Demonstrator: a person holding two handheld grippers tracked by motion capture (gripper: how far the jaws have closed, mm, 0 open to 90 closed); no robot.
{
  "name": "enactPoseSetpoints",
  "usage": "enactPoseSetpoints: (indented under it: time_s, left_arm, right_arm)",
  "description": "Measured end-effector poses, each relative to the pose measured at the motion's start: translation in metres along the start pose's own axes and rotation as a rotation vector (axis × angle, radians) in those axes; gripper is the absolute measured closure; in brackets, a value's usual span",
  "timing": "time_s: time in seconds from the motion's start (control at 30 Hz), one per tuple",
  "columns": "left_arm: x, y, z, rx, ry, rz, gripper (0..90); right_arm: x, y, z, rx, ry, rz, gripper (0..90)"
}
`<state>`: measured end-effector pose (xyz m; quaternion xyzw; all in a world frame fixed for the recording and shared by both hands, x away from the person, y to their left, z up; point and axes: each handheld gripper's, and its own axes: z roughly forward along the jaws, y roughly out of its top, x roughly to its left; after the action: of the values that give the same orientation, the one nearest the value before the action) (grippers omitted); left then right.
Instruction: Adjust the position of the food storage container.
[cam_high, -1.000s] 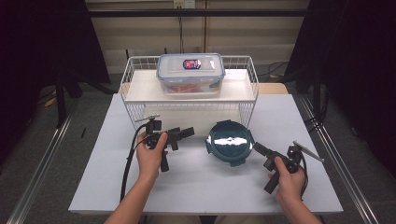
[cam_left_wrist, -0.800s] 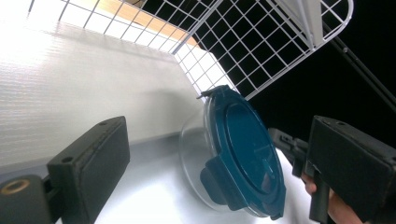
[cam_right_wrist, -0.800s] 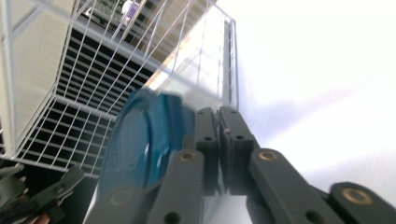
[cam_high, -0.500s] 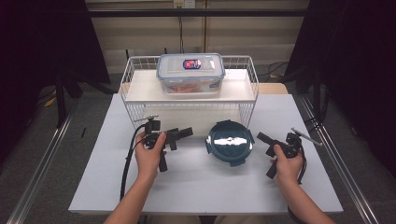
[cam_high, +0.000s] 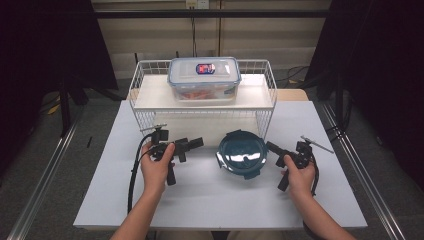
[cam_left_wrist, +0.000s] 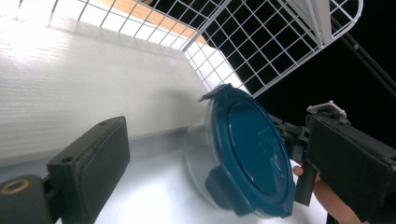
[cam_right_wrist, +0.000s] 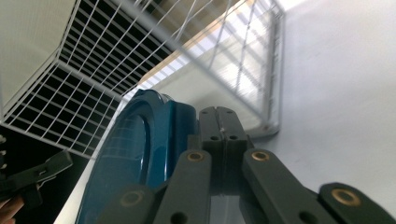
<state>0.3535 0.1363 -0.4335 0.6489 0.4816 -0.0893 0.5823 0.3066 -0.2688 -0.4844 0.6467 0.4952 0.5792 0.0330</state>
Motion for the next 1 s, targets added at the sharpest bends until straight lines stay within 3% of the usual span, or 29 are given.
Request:
enactPoseSetpoints:
  time_s: [0.13,0.2,0.27,0.37,0.57,0.73,1.0]
  left_arm:
    - [-0.001,0.0,-0.002,-0.002,0.0,0.003,6.2]
    - [-0.001,0.001,-0.003,-0.002,0.0,0.002,6.2]
    - [-0.001,0.001,-0.003,0.001,0.003,0.003,6.3]
    - [0.0,0.0,-0.001,0.004,0.015,0.001,6.3]
    - [0.001,-0.002,-0.001,0.037,0.025,0.004,6.2]
    - [0.004,-0.004,-0.002,0.057,0.038,0.0,6.2]
    - [0.008,-0.007,-0.003,0.076,0.046,-0.029,7.3]
  right_arm:
    - [0.004,-0.009,0.009,0.053,-0.02,-0.014,90.0]
    - [0.004,-0.014,0.011,0.061,0.001,0.006,90.0]
    - [0.008,-0.015,0.011,0.067,-0.005,-0.021,90.0]
    - [0.009,-0.016,0.012,0.073,0.002,-0.012,90.0]
    - [0.018,-0.026,0.011,0.111,0.04,-0.003,90.0]
    - [0.026,-0.034,0.012,0.138,0.067,-0.026,90.0]
    - [0.033,-0.045,0.011,0.176,0.114,0.012,90.0]
